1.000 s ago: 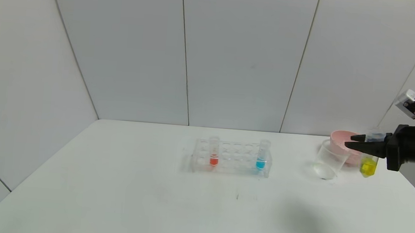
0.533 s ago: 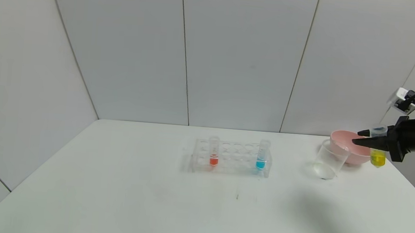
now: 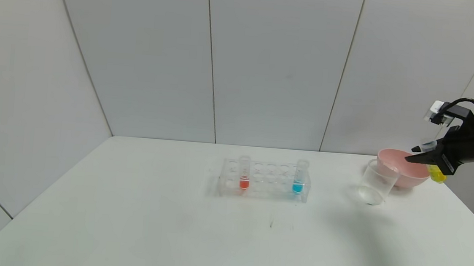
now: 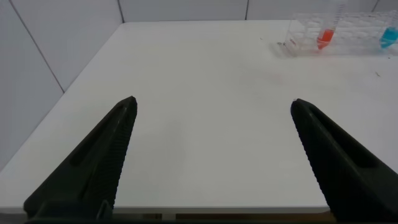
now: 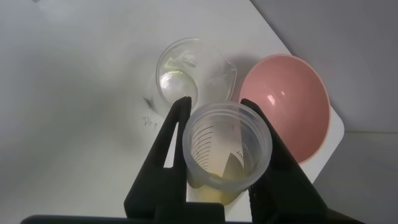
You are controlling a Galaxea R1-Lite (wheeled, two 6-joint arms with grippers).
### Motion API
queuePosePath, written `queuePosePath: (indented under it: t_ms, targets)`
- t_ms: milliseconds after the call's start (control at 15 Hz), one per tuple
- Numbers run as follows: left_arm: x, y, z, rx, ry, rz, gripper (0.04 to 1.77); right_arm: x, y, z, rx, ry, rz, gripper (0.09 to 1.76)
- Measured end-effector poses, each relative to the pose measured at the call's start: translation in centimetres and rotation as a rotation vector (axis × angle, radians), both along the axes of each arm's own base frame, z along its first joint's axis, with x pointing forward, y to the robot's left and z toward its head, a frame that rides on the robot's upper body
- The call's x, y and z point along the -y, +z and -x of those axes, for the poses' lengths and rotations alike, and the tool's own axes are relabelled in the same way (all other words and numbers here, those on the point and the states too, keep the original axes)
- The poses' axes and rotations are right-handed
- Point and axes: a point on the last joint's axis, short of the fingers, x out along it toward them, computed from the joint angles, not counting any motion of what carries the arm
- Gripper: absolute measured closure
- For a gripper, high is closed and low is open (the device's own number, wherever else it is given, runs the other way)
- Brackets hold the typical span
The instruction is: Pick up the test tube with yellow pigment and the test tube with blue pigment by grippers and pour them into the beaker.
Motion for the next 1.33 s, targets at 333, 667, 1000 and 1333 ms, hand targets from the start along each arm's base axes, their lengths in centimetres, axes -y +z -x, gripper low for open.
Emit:
queuePosePath:
  t_ms: [333,667,1000,1333]
  targets:
    - [0.0,0.0,0.0,0.000,0.000,0.000,0.05,0.2,1.5,-1.6,-0.083,-0.010,0.024,1.25]
    - [0.0,0.0,0.0,0.000,0.000,0.000,0.05,0.9,-0.1,-3.2,-0.097,0.022,0.130,1.25]
    - [0.0,0.0,0.0,0.000,0.000,0.000,0.05,0.7,-0.7,-3.8,-0.107,0.017,0.256,1.25]
    - [0.0,0.0,0.0,0.000,0.000,0.000,0.05,0.3,-1.2,-4.0,-0.141,0.002,0.340,1.25]
